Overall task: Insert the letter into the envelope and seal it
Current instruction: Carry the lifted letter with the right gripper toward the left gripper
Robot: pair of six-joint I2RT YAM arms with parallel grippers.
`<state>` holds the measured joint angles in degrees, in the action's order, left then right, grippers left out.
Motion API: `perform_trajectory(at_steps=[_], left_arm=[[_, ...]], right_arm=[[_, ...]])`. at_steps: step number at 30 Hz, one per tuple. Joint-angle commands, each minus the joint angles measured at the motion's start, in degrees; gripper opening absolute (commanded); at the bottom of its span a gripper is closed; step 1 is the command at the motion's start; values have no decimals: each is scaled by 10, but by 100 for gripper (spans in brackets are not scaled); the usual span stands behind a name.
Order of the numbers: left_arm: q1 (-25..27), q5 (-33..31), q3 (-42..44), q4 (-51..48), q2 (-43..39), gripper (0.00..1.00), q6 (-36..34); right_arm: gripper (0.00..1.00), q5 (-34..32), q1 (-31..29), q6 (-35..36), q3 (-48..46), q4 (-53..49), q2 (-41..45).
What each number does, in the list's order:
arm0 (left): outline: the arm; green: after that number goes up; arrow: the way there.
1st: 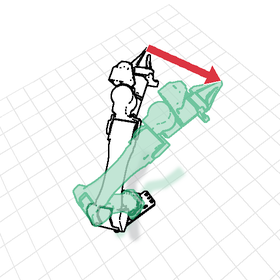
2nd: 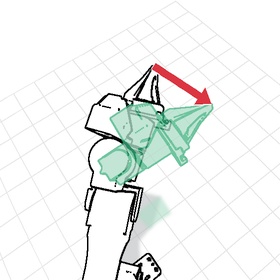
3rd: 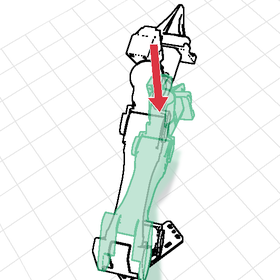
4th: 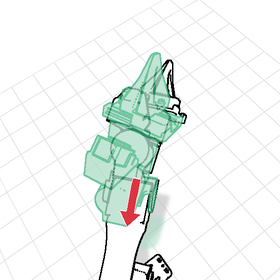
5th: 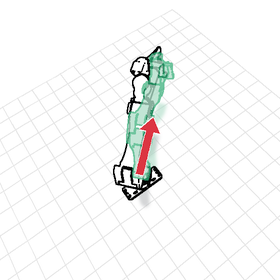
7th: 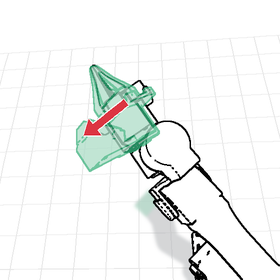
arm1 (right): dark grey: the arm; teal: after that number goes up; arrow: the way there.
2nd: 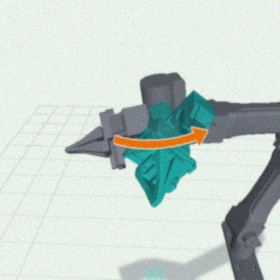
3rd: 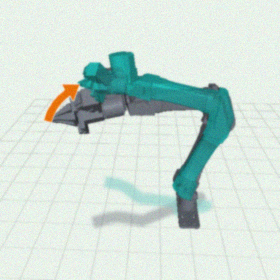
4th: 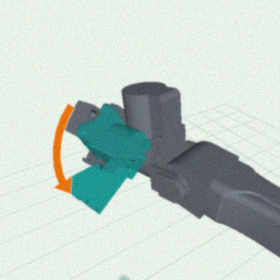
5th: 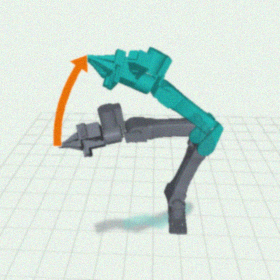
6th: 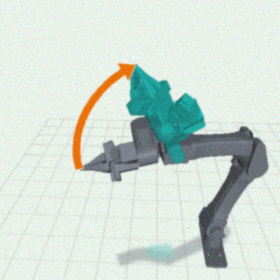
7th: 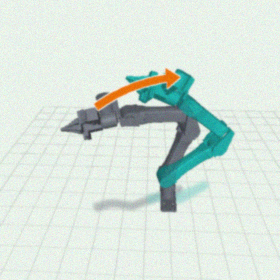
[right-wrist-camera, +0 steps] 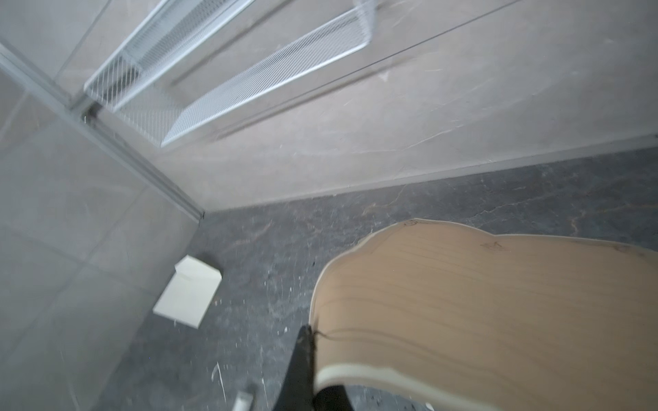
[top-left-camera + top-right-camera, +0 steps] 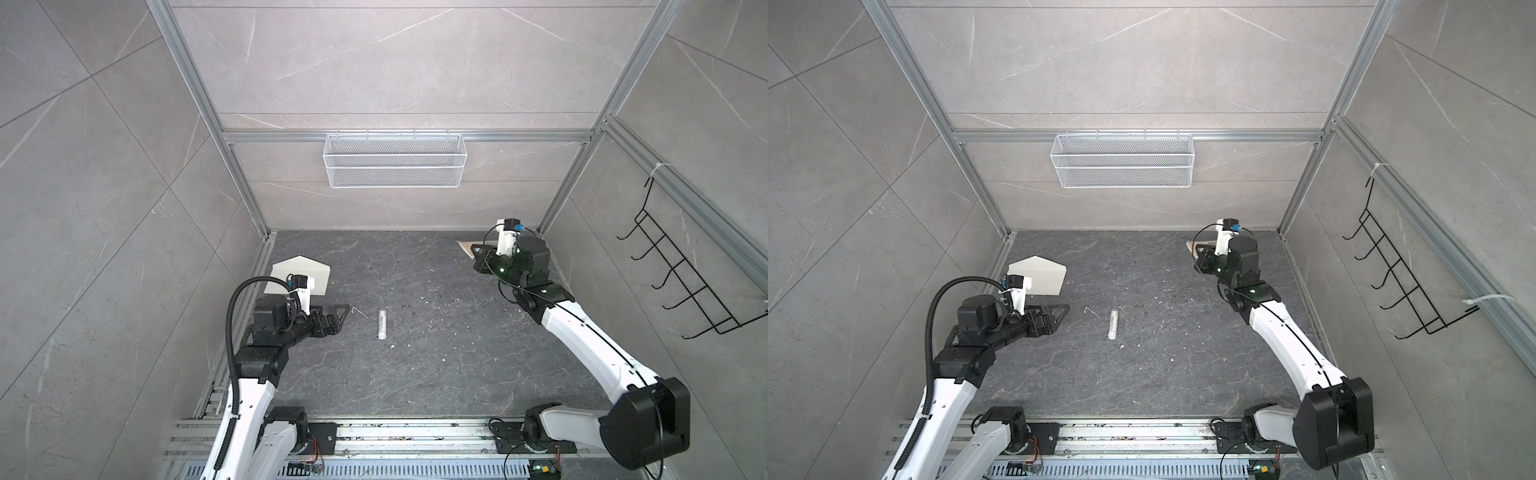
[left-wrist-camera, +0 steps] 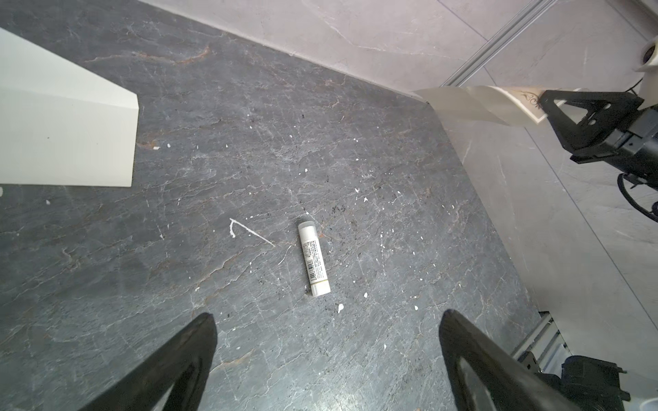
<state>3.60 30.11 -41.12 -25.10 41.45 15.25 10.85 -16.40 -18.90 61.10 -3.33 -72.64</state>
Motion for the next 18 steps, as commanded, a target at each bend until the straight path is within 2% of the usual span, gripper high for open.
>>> perform_trajectory(at_steps=[1,8,13,18], left_arm=[[0,34,6,40,-16,100,-14],[0,53,15,64,-32,100,-9],[0,67,17,79,-38,100,-6],[18,62,11,95,-31,98,23]], right_arm=[[0,-49,-46,148,29,-162,20],[0,-214,-168,278,64,-269,27],[0,-355,-256,348,63,-289,22],[0,-439,-317,399,51,-282,24]])
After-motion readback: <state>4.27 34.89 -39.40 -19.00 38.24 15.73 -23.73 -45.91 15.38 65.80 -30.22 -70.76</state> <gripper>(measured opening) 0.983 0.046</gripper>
